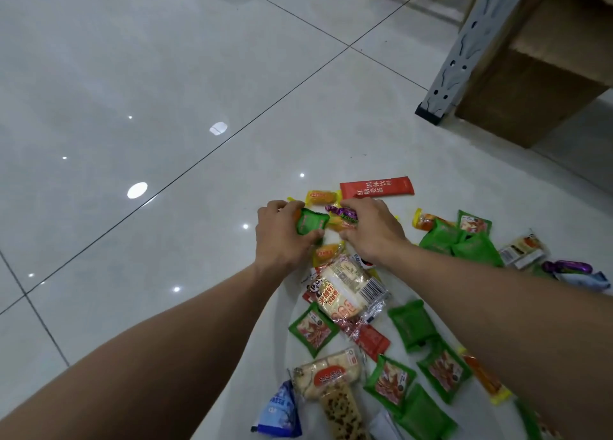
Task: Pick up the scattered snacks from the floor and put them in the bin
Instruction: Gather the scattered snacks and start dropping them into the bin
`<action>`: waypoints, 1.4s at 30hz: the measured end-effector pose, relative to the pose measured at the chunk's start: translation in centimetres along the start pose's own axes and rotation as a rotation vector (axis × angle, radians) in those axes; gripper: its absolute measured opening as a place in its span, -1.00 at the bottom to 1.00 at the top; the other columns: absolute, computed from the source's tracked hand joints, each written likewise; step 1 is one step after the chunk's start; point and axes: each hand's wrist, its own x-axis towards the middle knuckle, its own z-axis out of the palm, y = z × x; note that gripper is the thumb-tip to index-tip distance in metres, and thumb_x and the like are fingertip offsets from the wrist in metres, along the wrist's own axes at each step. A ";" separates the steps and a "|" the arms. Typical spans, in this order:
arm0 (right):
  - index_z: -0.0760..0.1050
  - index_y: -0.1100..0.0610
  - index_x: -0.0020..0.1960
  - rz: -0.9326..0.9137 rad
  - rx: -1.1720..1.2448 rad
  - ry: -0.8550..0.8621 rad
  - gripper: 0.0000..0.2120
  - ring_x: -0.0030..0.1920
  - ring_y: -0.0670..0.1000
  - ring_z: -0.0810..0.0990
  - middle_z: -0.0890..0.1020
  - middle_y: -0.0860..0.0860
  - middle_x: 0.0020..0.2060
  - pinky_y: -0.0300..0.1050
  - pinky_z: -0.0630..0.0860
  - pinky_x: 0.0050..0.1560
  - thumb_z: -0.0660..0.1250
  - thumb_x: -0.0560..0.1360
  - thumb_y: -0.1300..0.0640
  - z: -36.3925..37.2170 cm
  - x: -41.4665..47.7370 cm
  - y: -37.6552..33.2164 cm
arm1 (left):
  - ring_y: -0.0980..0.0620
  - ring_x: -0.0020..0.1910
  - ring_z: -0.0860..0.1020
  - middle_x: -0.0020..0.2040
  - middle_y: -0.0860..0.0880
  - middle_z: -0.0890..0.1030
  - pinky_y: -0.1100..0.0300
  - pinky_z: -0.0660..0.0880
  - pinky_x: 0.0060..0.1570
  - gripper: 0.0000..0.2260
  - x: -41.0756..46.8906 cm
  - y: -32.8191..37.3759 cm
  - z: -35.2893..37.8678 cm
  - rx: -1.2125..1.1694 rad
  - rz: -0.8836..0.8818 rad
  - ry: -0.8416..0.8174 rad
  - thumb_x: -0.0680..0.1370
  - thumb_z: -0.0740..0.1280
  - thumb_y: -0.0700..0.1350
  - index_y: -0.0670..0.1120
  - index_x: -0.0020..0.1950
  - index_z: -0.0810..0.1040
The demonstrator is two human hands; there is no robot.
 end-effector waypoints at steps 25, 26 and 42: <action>0.43 0.06 0.35 0.114 0.481 0.130 -0.56 -0.01 -0.08 0.44 0.55 0.02 0.13 -0.25 0.35 -0.02 0.42 0.49 0.19 -2.3 -1.7 0.7 | -0.04 -0.11 0.49 -0.01 -0.02 0.48 0.10 0.54 -0.12 -0.73 -1.1 2.2 -0.9 -0.375 -0.095 0.074 0.46 0.41 -0.31 -0.03 0.05 0.46; 0.45 0.07 0.33 0.119 0.503 0.140 -0.56 0.00 -0.09 0.45 0.56 0.01 0.13 -0.24 0.36 -0.01 0.43 0.48 0.19 -2.8 -1.9 0.8 | -0.05 -0.10 0.50 0.00 -0.03 0.49 0.06 0.57 -0.09 -0.72 -1.3 2.6 -1.1 -0.394 -0.089 0.076 0.46 0.42 -0.32 -0.03 0.05 0.46; 0.49 -0.01 0.08 0.117 0.802 0.477 -0.63 -0.07 0.05 0.60 0.60 0.02 0.00 0.00 0.61 -0.05 0.54 0.36 0.22 -16.8 -6.8 4.6 | -0.09 -0.09 0.62 0.02 -0.12 0.59 0.25 0.44 -0.45 -0.70 -3.7 18.1 -3.1 -0.694 0.134 -0.030 0.43 0.45 -0.33 0.00 -0.04 0.46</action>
